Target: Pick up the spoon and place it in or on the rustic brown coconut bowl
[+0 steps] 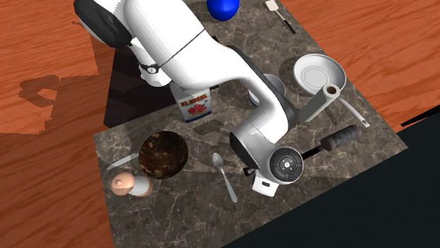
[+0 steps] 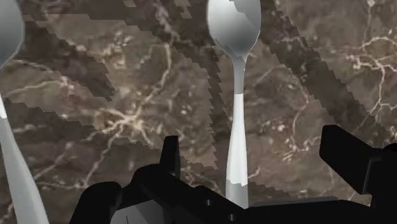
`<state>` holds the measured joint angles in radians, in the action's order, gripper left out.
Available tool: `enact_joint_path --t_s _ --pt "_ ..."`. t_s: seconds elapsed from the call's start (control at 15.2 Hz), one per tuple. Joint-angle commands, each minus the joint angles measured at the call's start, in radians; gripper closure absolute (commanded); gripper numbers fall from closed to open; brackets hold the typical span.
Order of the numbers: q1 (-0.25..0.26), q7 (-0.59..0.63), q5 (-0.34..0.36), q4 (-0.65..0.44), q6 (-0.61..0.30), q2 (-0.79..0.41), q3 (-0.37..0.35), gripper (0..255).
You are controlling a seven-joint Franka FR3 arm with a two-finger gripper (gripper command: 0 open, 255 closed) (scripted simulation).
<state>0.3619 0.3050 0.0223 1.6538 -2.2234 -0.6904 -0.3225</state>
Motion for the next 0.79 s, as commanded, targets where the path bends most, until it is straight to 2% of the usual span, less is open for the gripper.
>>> enact_joint_path --t_s 0.0,0.26,0.73 --pt "0.006 0.002 0.004 -0.002 -0.019 -0.021 0.003 0" --pt "0.014 0.006 0.01 0.003 -0.053 -0.049 0.008 0" --pt "0.014 0.006 0.01 0.003 -0.053 -0.049 0.008 0"
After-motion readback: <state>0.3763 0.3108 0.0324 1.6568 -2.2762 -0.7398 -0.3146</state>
